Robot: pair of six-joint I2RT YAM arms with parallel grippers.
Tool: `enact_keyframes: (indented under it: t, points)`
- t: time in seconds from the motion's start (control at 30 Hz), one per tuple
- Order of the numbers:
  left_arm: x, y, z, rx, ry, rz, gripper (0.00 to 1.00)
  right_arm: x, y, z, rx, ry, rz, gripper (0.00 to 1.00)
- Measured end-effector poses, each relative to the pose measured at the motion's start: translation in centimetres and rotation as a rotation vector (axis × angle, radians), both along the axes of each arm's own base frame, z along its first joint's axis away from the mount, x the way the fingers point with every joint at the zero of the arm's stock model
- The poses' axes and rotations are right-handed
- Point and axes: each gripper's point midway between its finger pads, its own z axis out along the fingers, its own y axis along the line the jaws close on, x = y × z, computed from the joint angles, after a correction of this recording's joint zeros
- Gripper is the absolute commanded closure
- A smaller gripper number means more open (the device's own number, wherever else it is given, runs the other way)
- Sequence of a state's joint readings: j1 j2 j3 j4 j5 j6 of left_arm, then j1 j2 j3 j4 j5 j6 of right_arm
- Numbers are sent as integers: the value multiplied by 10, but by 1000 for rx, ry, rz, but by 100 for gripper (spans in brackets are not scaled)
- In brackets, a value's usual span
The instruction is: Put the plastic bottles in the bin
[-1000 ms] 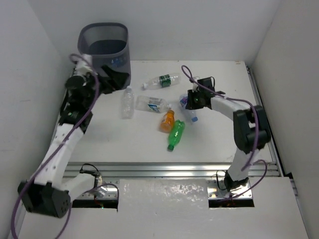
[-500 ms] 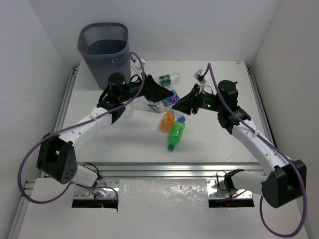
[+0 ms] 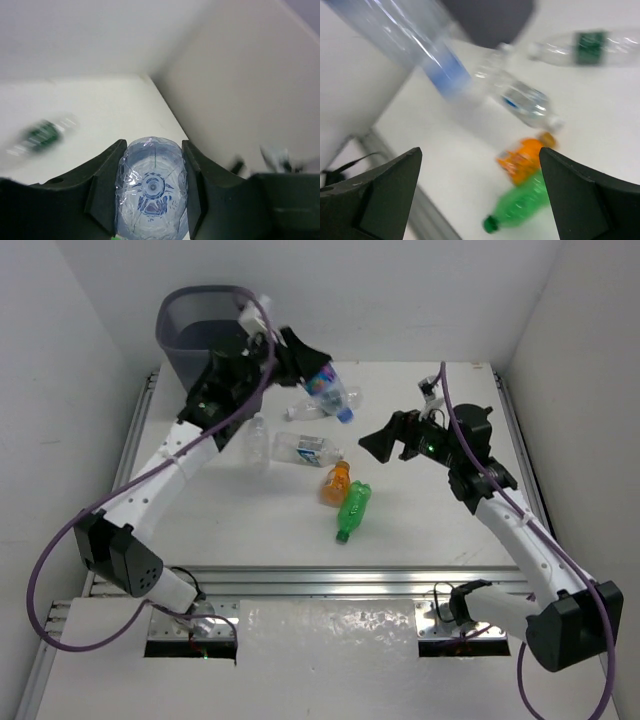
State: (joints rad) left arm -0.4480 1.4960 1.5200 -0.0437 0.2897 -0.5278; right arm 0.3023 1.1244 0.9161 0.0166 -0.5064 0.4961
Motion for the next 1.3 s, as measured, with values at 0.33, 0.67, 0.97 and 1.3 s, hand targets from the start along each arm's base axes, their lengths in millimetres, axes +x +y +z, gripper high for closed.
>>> enact_keyframes:
  t: [0.33, 0.67, 0.97, 1.3]
  points:
    - [145, 268, 113, -43, -200, 878, 37, -8, -47, -97, -201, 225, -206, 1]
    - [260, 327, -34, 119, -3, 962, 0, -17, -24, -117, -156, 319, -129, 1]
    - [108, 316, 51, 114, -21, 1033, 0, -31, 23, -187, -359, 533, -227, 2]
    - [-87, 266, 76, -109, -226, 822, 0, -49, 12, -243, -457, 606, -376, 22]
